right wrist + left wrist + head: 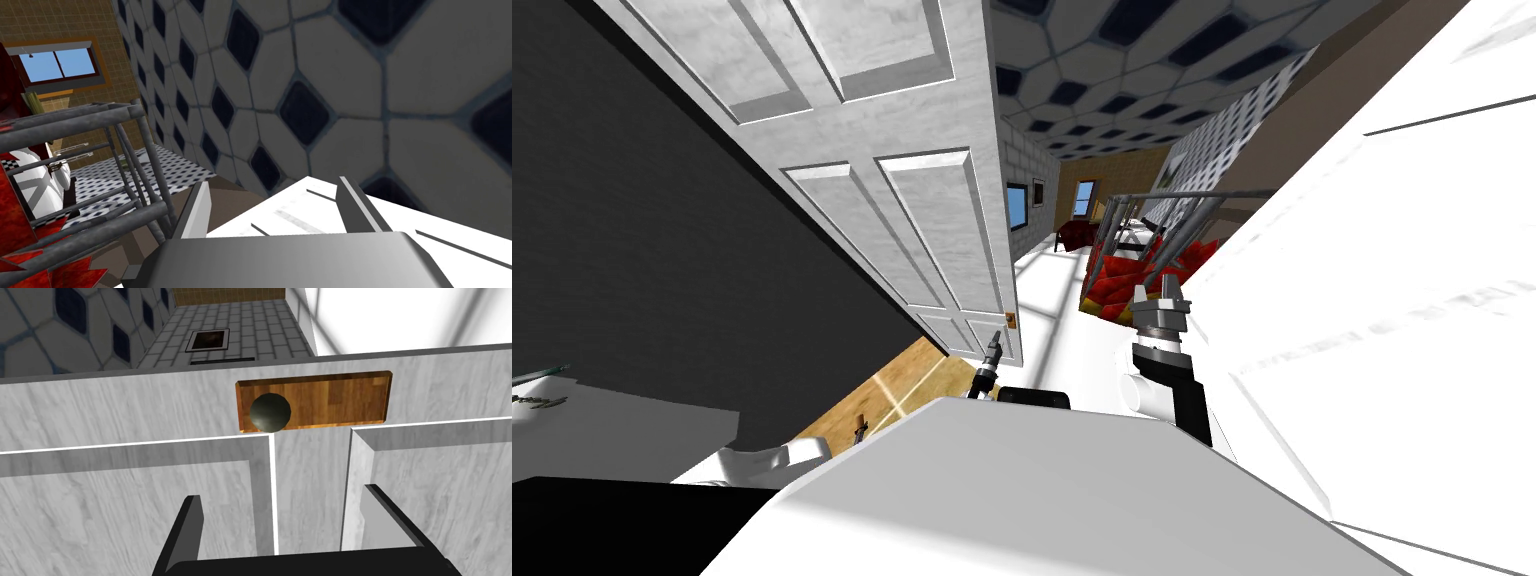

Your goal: Push the door open

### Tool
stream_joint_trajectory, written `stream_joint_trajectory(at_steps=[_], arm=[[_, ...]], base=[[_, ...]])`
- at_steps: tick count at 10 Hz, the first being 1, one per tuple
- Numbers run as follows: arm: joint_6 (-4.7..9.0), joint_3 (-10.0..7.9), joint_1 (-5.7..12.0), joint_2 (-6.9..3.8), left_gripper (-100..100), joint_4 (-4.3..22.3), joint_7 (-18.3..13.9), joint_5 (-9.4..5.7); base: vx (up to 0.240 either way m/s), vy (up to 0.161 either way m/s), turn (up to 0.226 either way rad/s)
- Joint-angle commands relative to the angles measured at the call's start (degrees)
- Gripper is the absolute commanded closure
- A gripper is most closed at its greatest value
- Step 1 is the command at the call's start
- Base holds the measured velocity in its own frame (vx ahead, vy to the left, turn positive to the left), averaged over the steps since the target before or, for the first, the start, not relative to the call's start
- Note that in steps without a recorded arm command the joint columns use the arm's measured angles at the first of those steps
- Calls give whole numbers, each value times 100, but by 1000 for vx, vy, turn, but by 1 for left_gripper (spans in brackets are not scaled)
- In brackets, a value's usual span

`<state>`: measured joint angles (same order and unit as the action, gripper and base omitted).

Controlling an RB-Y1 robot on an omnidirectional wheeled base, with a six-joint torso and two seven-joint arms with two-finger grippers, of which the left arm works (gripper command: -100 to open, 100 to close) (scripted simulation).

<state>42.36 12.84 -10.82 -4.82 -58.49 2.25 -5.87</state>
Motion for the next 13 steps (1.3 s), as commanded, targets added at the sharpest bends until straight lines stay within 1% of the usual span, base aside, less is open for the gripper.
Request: stream_joint_trajectory(at_steps=[1,2,3,7,10,11,12,13], arm=[[0,38,-60,18,-100,-68,-7,0],[8,24,-36,15,-100,-29,-2,1],[31,2,-8,11,-100,13,3,-2],[82,-63,83,30,-100,124,18,-8],[127,-119,161,80,-100,220,31,-13],[107,-105,135,64,-100,180,26,-12],[107,-105,135,64,100,180,26,-12],[107,-105,135,64,100,180,26,-12]], base=[[-236,-8,39],[-107,0,5],[83,-13,-28],[198,-24,-22],[202,-25,-22],[91,-5,2],[-20,-1,6],[-37,1,-13]])
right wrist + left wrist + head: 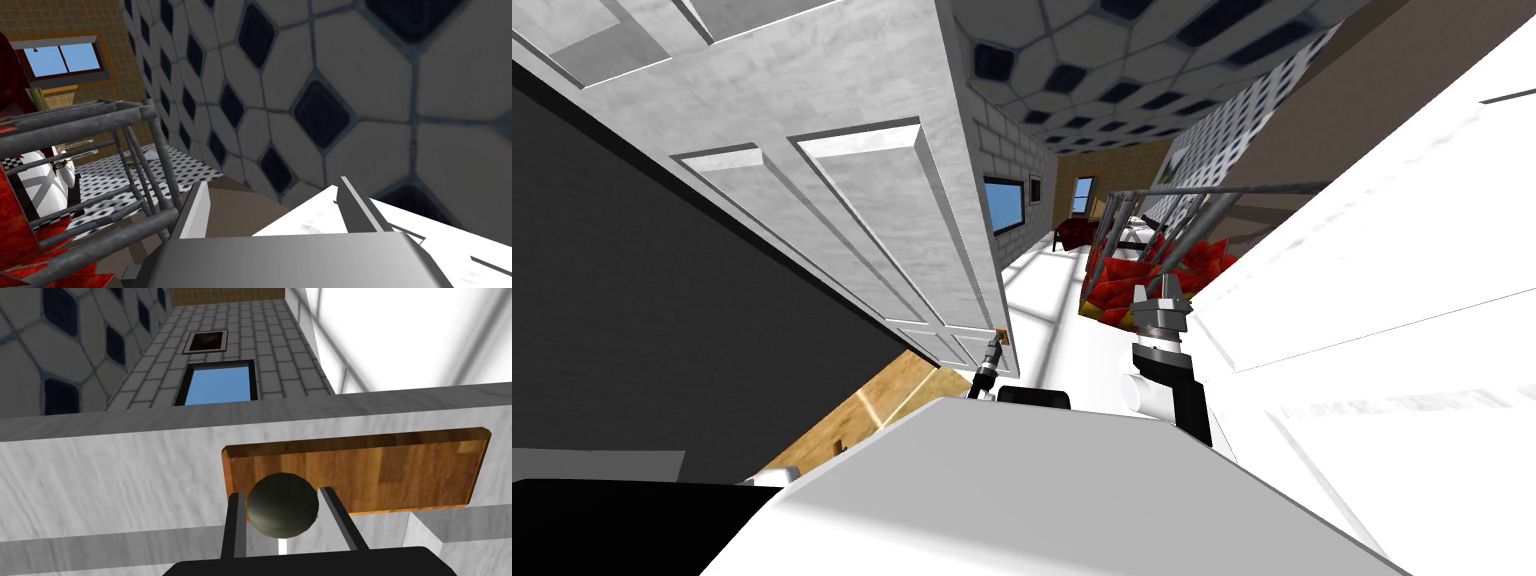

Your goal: Push the door open

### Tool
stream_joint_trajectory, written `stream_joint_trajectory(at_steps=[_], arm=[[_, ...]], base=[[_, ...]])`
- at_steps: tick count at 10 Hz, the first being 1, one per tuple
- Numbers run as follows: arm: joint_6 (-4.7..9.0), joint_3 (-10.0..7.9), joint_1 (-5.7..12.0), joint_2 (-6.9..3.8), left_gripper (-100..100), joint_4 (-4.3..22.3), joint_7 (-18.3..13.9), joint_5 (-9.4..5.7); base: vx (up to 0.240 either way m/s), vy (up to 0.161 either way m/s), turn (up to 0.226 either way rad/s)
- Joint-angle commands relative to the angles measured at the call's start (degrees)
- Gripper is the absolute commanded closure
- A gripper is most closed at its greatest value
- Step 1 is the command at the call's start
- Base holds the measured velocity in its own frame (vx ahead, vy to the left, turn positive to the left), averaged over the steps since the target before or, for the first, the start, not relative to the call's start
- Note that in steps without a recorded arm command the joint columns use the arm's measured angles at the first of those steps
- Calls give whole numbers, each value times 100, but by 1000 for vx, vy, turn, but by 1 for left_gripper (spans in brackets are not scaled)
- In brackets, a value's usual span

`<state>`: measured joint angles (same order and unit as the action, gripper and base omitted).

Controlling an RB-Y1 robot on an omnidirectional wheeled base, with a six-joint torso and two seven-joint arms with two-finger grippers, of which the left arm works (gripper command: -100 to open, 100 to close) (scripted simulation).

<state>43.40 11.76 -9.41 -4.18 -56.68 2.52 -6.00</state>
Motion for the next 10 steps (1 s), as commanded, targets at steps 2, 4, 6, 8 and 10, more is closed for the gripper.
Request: stream_joint_trajectory(at_steps=[2,4,6,8,10], arm=[[3,2,-5,1,100,0,-1,0],[3,2,-5,1,100,0,-1,0],[-21,-119,9,-47,100,35,36,-50],[-25,-211,27,-72,100,50,63,-89],[-31,-324,48,-95,100,69,94,-136]], base=[[-18,3,-2],[-3,0,1],[125,-36,34],[169,-51,33],[188,-46,45]])
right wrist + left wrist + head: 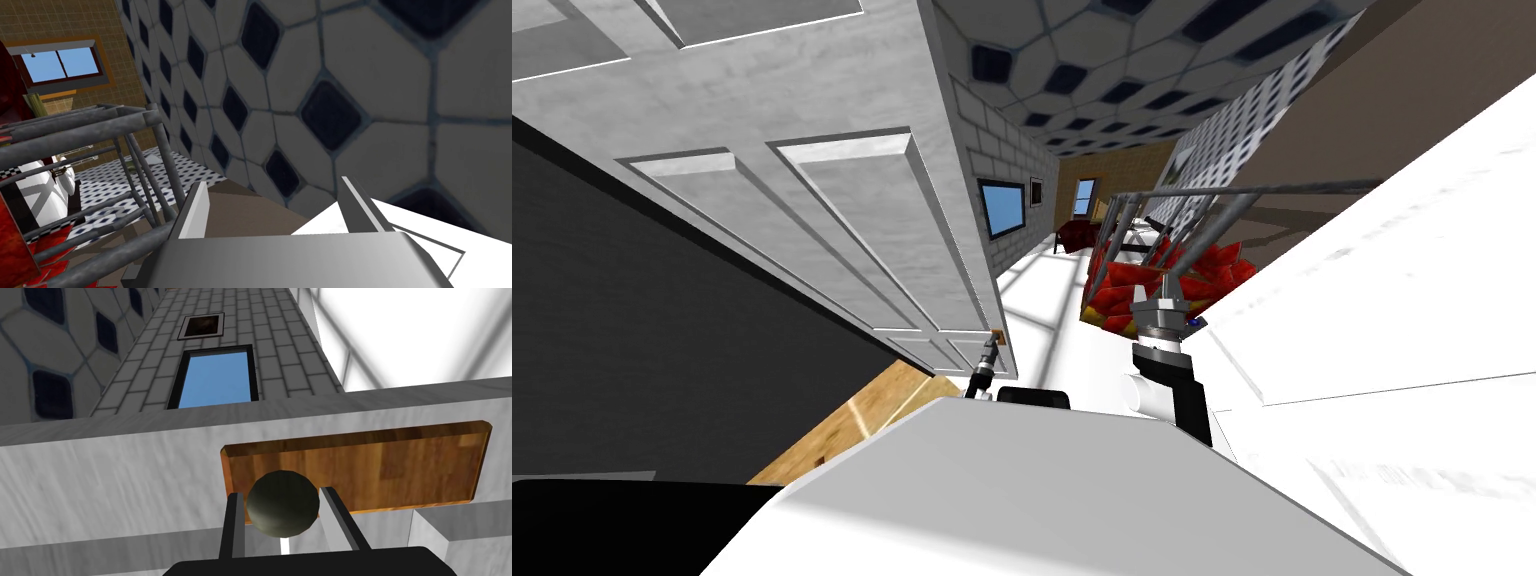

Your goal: Push the door open

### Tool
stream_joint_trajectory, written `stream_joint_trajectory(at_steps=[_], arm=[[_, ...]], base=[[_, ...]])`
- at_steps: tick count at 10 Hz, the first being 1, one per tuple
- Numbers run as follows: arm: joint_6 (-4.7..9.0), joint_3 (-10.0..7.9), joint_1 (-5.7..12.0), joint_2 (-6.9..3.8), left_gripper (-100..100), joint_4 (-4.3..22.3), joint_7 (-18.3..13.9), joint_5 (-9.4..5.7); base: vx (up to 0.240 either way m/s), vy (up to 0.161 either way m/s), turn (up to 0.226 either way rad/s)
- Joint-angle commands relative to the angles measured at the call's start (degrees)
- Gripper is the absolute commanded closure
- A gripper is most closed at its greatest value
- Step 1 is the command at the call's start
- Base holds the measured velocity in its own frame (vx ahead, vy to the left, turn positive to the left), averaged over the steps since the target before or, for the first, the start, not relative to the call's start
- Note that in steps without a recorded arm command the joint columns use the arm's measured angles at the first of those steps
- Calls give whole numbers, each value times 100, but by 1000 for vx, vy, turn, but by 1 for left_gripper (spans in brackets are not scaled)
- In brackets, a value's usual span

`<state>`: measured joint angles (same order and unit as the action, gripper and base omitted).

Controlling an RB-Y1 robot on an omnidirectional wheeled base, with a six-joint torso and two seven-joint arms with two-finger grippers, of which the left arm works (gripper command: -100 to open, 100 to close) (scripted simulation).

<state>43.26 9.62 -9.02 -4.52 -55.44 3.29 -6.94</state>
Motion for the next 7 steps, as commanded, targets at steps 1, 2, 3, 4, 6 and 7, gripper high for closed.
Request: stream_joint_trajectory(at_steps=[1,2,3,4,6,7], arm=[[-20,-173,22,-71,100,-45,36,-68],[-24,-239,34,-79,100,-34,54,-95],[-27,-309,48,-85,100,-22,74,-125],[-30,-379,61,-89,100,-10,94,-154],[-30,-379,61,-89,100,-10,94,-154],[-36,-491,83,-90,100,8,126,-201]], base=[[183,-79,53],[173,-74,46],[153,-66,64],[180,-67,64],[104,-15,20],[110,-20,87]])
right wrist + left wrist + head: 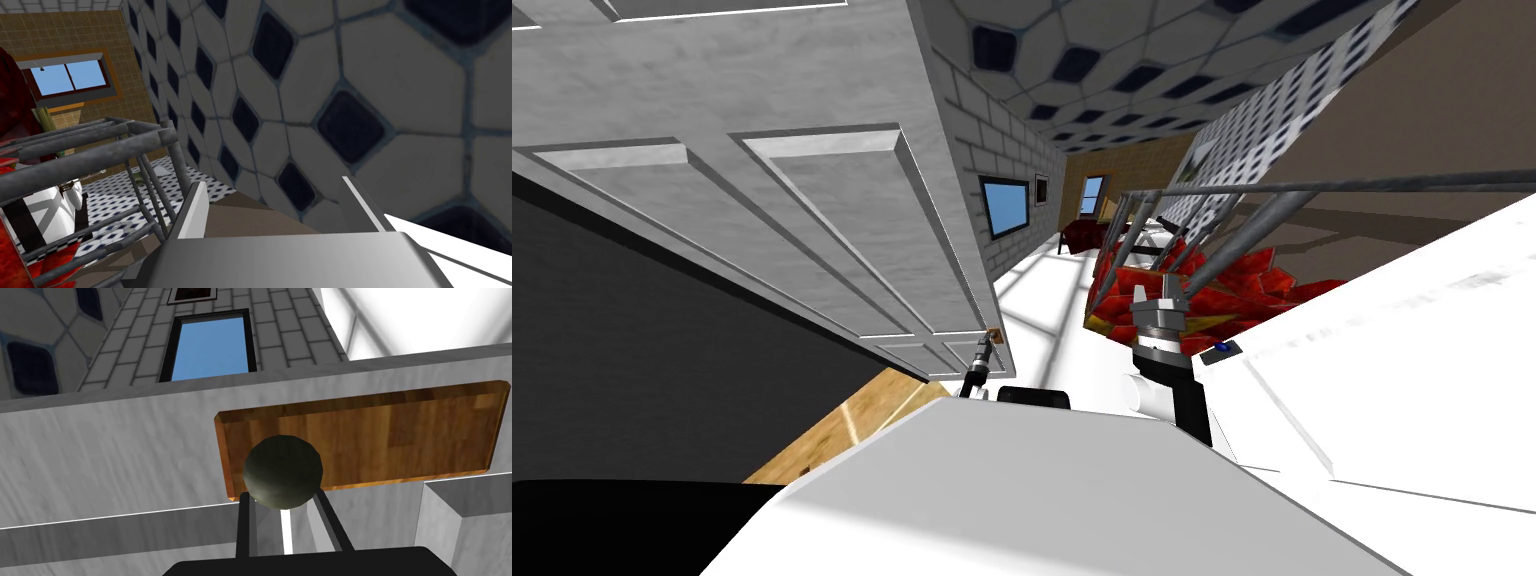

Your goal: Push the door open

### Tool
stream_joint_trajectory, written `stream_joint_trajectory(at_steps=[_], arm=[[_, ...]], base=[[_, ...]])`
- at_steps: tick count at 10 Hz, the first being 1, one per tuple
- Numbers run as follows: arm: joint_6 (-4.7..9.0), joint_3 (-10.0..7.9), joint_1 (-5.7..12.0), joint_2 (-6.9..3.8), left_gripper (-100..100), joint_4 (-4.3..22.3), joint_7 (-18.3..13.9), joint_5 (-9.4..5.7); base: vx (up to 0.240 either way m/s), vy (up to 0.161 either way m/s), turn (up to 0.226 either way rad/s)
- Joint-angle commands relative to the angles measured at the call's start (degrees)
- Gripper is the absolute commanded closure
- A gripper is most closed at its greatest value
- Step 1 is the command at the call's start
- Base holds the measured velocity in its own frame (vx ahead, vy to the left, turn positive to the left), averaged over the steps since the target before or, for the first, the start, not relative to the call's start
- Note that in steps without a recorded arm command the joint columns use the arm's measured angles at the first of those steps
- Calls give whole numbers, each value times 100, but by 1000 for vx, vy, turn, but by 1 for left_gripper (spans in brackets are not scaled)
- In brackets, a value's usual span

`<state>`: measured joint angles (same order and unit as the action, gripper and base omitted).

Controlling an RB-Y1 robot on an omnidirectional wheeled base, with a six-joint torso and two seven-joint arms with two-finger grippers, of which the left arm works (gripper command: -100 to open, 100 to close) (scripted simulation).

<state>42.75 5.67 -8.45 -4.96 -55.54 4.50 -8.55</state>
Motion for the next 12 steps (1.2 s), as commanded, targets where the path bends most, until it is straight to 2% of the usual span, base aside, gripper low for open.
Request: stream_joint_trajectory(at_steps=[1,2,4,7,8,12], arm=[[12,-171,40,-44,100,31,26,-71],[-35,-65,-78,-8,-100,-111,8,-55],[-36,-49,-122,18,-100,-155,3,-69],[-40,-10,-229,119,-100,-261,-10,-104],[-24,-19,-194,99,-100,-211,-8,-98],[87,-67,-162,86,-100,-113,11,-112]], base=[[179,-49,122],[-43,-87,62],[-222,-76,26],[-243,-76,44],[-104,-26,7],[175,19,-25]])
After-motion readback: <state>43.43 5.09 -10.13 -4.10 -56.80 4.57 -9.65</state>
